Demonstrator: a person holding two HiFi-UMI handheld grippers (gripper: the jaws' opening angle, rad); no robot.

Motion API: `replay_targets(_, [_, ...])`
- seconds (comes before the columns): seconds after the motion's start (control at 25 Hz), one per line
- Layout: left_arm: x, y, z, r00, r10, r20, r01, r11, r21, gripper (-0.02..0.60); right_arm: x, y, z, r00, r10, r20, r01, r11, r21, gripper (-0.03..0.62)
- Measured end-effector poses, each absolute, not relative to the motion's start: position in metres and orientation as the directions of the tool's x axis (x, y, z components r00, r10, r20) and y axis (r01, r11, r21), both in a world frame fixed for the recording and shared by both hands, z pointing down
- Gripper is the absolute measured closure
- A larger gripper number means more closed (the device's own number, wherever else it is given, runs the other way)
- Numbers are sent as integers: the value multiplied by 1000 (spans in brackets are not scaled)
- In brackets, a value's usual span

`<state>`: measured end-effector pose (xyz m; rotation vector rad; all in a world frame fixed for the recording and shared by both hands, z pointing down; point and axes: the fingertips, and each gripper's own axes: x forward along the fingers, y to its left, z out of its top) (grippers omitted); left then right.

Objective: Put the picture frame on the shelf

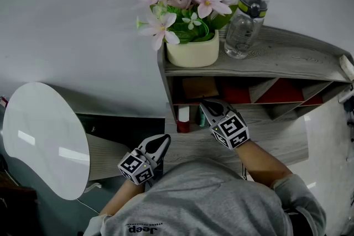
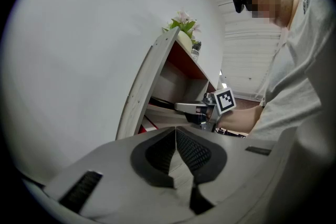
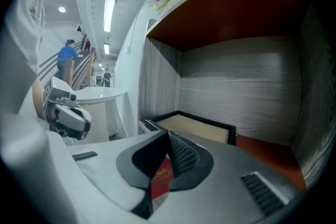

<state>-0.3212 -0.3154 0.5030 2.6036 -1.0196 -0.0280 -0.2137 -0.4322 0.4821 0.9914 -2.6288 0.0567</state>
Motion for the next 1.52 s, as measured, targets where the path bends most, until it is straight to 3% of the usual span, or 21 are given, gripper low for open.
replay_targets(0.64, [-322, -315, 507, 748, -656, 99, -644, -682, 346, 568, -235, -446, 482, -649, -576, 497, -676, 736, -31, 597])
replay_targets(1.08, [-321, -316, 502, 754, -652, 85, -638, -694, 333, 569, -232, -439, 481, -662, -578, 478, -669, 742, -29, 594])
replay_targets(1.52, [-286, -315, 491, 780, -625, 41, -602, -730, 325, 569, -193, -398, 454, -760, -552, 343, -602, 797, -50, 592])
